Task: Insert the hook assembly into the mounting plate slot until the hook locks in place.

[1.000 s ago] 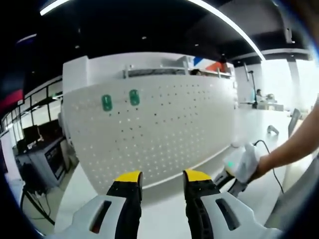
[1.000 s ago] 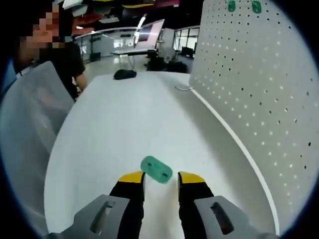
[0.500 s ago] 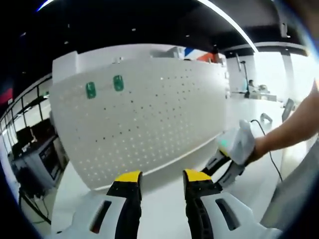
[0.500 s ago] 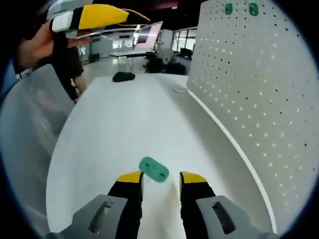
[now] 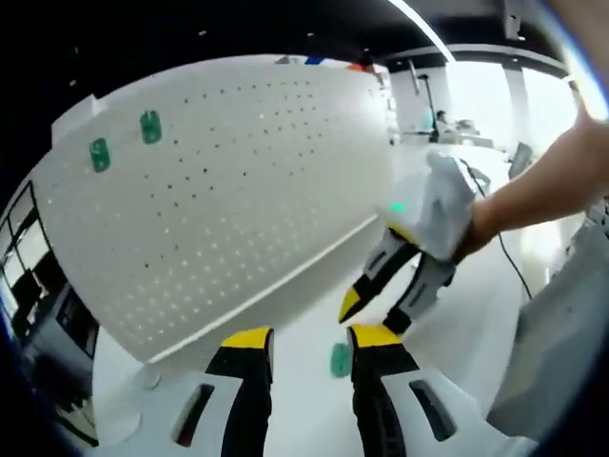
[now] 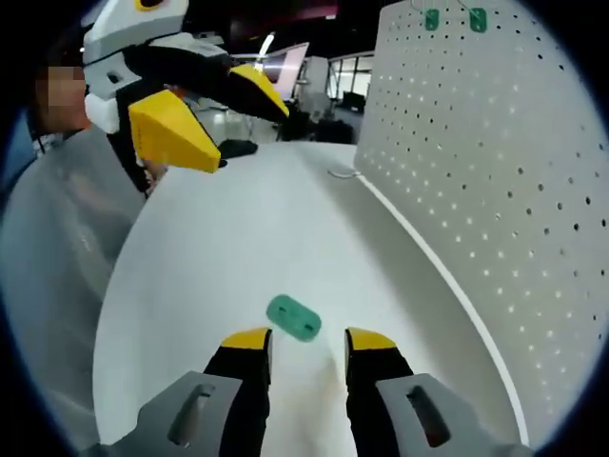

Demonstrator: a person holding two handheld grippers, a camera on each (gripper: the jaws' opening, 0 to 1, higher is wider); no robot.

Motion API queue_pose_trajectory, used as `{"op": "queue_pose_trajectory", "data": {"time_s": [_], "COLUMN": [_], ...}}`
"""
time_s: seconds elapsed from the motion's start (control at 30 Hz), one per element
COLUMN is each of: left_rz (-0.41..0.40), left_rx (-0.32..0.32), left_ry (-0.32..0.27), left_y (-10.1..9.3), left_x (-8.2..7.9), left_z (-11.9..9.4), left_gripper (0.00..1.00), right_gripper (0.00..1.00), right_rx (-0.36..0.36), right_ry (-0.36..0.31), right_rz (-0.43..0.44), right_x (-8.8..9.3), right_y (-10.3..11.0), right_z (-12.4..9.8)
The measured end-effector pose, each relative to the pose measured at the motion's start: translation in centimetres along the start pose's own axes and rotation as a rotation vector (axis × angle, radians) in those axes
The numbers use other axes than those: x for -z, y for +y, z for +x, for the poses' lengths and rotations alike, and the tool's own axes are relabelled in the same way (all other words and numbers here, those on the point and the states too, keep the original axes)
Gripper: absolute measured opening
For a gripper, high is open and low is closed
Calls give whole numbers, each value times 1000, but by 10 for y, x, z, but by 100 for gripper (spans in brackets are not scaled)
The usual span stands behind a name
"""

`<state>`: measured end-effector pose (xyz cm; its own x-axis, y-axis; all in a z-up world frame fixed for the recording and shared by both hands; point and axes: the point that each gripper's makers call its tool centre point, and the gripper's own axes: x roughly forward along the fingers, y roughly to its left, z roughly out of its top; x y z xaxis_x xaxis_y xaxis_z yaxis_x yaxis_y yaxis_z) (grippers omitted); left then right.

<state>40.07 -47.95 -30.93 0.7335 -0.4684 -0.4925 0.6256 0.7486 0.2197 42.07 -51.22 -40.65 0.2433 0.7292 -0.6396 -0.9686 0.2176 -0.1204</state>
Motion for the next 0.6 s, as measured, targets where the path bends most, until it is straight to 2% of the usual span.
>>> {"op": "queue_pose_trajectory", "data": {"time_s": [0.23,0.6], "left_rz": [73,133], "left_rx": [60,130], "left_ry": [68,158], "left_y": [-13,-24], "left_x": [12,33], "left_z": [18,37], "left_gripper": [31,27], "right_gripper": [30,32], "right_rx": [3,6], "right_ry": [2,-4], "right_rz": [3,12], "right_x": [3,6], "right_y": [-1,-2], "right_z": [-3,-10]}}
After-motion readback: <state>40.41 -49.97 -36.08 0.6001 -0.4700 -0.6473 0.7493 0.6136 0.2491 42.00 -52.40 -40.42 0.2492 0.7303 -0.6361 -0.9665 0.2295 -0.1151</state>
